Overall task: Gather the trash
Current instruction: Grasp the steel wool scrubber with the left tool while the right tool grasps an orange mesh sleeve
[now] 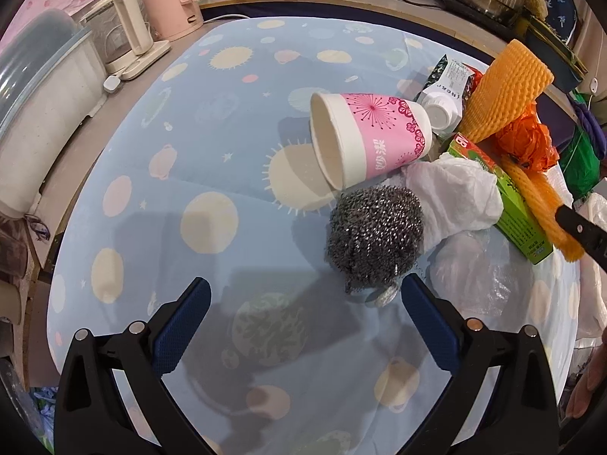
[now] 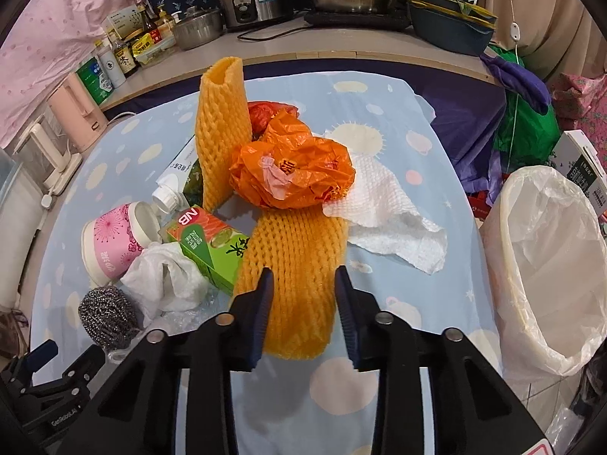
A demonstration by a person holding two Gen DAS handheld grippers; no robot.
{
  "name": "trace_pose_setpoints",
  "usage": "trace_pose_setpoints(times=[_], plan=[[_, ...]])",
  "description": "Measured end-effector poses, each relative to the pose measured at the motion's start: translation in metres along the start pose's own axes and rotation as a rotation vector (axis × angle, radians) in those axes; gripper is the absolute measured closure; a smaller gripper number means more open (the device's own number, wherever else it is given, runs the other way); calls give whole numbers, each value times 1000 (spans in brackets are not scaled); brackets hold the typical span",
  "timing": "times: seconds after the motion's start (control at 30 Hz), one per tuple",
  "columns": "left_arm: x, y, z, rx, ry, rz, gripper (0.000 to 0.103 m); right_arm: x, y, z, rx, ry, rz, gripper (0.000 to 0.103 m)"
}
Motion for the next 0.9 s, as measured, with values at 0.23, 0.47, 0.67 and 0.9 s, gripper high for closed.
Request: trace_pose_setpoints(times=[0.23, 0.47, 0.67, 0.9], plan=[[-13, 15, 8, 62, -4, -3, 7, 11, -9, 10, -2, 1, -4, 92], [-21, 19, 7, 134, -38, 15, 22, 19, -37, 11, -11, -20, 29, 92], [-18, 8, 14, 198, -18, 14, 61, 28, -61, 11, -24, -40, 55, 93], [-9, -5, 15, 196, -8, 17, 93, 39, -87, 23, -32, -27, 82, 93]])
Point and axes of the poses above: each gripper's, at about its wrist camera, not at the fingertips, and y roughly the way its jaws point, z to its right, x to its underside, the point moved 1 cm from there along y, roughly the way its jaws point, and after that the axes turned 2 degrees about x, right-handed, at the moved point
